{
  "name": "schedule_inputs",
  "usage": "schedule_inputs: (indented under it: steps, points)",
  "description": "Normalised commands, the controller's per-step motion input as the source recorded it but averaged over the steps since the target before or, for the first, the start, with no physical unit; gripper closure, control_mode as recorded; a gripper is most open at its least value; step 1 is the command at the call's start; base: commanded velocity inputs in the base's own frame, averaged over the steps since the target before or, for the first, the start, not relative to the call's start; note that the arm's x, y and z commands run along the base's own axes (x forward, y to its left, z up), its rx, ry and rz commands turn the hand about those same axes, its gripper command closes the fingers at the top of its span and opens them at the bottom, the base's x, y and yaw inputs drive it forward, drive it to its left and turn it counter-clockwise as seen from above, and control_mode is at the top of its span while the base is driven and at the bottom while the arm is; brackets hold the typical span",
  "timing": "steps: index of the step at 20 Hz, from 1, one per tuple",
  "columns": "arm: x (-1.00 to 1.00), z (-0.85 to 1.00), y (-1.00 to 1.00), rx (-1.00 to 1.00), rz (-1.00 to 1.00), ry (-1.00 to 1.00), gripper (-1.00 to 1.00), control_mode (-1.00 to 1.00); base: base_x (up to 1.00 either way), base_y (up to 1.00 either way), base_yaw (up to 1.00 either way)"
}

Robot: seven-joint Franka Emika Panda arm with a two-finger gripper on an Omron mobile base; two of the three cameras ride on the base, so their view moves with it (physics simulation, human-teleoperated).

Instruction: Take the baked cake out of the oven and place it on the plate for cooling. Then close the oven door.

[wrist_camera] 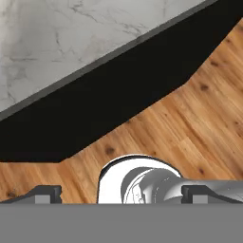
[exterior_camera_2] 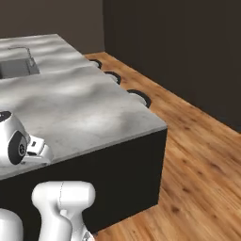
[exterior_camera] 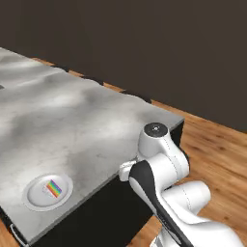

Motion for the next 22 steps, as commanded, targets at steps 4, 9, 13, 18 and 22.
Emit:
schedule_inputs:
  steps: [4, 9, 13, 18, 22]
  points:
    - [0.00, 0.00, 0.00, 0.00, 0.00, 0.00, -1.00, 1.00, -0.05, 0.08, -0.73]
    - [0.00, 0.00, 0.00, 0.00, 0.00, 0.00, -1.00, 1.00, 0.00, 0.22, -0.75]
    - [0.00, 0.00, 0.00, 0.00, 0.00, 0.00, -1.00, 1.00, 0.00, 0.25, -0.76]
    - [0.00, 0.00, 0.00, 0.00, 0.00, 0.00, -1.00, 1.00, -0.06, 0.24, -0.75]
    - [0.00, 0.00, 0.00, 0.00, 0.00, 0.00, -1.00, 1.00, -0.06, 0.25, -0.74]
